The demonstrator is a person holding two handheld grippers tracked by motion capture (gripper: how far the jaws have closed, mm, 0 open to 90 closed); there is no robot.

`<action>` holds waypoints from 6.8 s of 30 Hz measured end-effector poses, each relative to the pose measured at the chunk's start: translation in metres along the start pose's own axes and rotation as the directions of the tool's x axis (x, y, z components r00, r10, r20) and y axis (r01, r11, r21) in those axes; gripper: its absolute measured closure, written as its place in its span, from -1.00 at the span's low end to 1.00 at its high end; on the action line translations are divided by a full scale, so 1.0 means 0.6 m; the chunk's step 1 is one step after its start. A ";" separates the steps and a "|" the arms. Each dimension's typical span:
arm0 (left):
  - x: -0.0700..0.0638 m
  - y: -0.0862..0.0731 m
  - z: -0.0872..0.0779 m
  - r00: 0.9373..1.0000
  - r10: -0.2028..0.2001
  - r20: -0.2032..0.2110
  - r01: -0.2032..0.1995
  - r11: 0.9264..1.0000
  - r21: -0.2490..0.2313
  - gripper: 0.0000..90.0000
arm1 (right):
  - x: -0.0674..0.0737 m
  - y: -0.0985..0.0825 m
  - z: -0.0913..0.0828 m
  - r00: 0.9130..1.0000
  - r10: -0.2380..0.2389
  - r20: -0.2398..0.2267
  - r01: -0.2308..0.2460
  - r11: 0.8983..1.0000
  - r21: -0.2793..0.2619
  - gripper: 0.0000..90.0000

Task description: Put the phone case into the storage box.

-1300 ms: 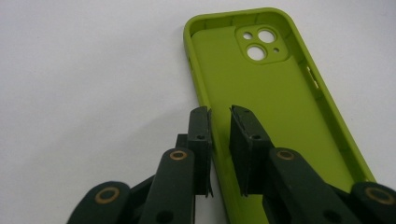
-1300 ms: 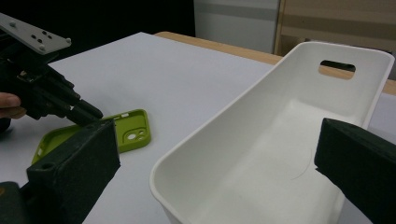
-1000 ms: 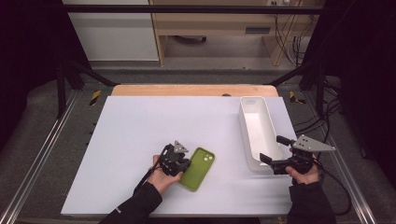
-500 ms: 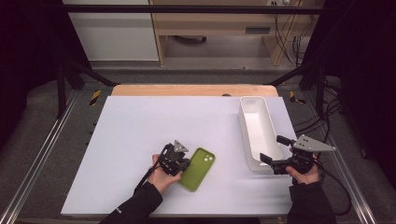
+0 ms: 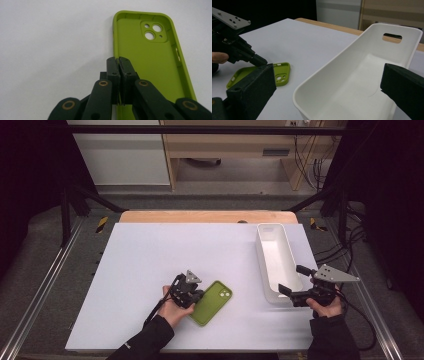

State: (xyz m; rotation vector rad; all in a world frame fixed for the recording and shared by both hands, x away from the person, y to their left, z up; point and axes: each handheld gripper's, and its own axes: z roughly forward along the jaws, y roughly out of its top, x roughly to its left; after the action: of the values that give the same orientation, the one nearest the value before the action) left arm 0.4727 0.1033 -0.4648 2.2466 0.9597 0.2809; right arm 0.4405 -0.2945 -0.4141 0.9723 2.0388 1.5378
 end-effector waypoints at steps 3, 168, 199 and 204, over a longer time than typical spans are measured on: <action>0.001 0.001 -0.004 1.000 0.003 0.000 -0.003 1.000 -0.015 0.95 | 0.000 0.000 0.000 1.000 0.000 -0.001 0.000 1.000 0.000 -0.99; -0.095 0.031 -0.114 0.935 0.354 0.004 -0.345 0.915 -0.207 0.96 | 0.137 0.045 0.164 0.938 0.154 -0.311 -0.026 0.925 0.379 0.10; -0.100 0.030 -0.112 0.919 0.394 -0.017 -0.390 0.901 -0.191 0.96 | 0.126 0.048 0.159 0.925 0.210 -0.316 -0.054 0.898 0.437 0.60; -0.101 0.029 -0.111 0.916 0.401 -0.022 -0.398 0.898 -0.186 0.95 | 0.125 0.049 0.158 0.925 0.210 -0.317 -0.053 0.897 0.439 0.66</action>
State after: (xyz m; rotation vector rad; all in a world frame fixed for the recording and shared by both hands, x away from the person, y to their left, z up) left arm 0.4110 0.0847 -0.3993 2.2486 0.4293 0.5106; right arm 0.4628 -0.1721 -0.4093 1.0640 2.7008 1.4492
